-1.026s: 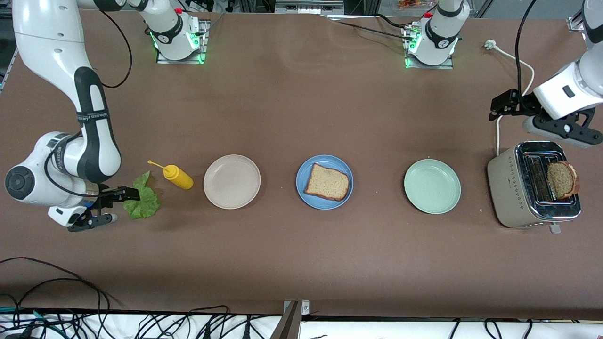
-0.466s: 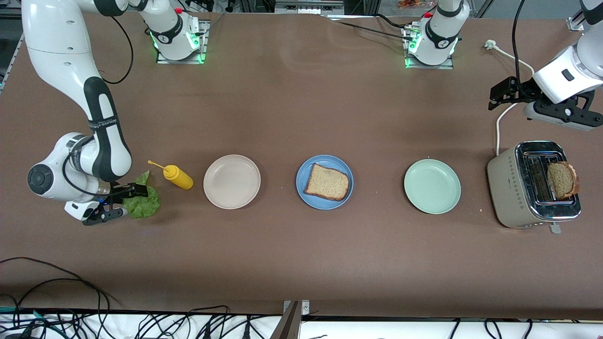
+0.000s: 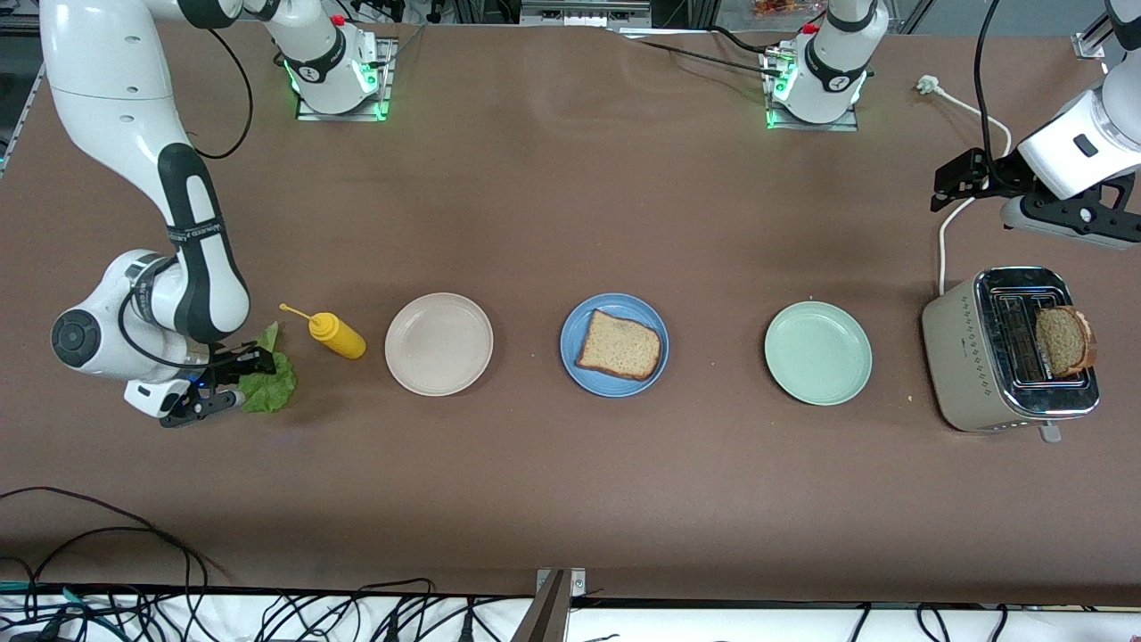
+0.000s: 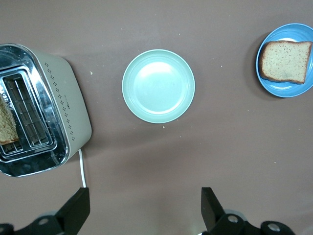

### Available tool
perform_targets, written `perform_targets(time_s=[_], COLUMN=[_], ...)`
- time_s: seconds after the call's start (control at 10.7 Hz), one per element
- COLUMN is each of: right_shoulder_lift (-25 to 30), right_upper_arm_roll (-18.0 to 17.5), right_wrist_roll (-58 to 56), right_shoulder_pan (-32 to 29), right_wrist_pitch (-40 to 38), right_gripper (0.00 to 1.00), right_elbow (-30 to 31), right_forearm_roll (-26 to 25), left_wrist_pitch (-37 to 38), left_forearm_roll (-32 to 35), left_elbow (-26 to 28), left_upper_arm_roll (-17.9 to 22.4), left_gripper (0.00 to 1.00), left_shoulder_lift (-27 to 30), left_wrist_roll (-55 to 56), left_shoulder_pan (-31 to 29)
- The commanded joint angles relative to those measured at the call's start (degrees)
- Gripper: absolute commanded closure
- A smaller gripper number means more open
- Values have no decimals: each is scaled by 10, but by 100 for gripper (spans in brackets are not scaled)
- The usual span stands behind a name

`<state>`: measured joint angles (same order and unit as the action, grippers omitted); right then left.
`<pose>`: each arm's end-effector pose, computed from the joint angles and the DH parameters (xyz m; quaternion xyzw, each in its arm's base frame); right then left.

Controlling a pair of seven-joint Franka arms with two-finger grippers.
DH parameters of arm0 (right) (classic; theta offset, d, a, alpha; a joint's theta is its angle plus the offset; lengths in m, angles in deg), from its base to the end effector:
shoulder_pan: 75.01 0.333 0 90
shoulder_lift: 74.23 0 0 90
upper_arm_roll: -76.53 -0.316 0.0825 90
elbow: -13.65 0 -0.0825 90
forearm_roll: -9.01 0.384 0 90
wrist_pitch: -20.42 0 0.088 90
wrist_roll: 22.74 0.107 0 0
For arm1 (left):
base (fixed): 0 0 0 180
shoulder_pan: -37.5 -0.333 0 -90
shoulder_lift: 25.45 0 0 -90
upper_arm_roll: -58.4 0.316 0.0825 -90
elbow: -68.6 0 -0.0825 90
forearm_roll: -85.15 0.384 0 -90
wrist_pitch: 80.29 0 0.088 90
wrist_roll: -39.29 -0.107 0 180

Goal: Make sandwich in blue plate with both arms
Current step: 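Lift the lettuce with the right gripper and carry it toward the blue plate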

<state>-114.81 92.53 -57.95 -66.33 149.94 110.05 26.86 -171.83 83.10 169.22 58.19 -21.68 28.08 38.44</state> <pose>0.6653 -0.0594 0.1920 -0.9850 -0.1648 0.0342 0.0383 0.5302 -0.0144 0.5752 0.9931 -0.1062 -0.0446 0.0217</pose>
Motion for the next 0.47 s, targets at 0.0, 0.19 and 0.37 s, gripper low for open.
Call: perform_targets(time_s=[0.0, 0.19, 0.37], right_shoulder_lift=[29, 32, 32], right_upper_arm_roll=[0, 2, 5], right_wrist_roll=[-10, -10, -11], right_shoulder_pan=[4, 0, -1], right_wrist_pitch=[-39, -109, -157], right_gripper=[100, 100, 100], right_elbow=[-8, -56, -88], right_forearm_roll=[15, 15, 15], left_wrist_pitch=[0, 0, 0], left_forearm_roll=[-8, -7, -7], left_elbow=[-9, -9, -9], left_upper_arm_roll=[7, 7, 7], left_gripper=[0, 0, 0], left_shoulder_lift=[-6, -6, -6], left_wrist_roll=[7, 8, 8], left_shoulder_pan=[9, 9, 10])
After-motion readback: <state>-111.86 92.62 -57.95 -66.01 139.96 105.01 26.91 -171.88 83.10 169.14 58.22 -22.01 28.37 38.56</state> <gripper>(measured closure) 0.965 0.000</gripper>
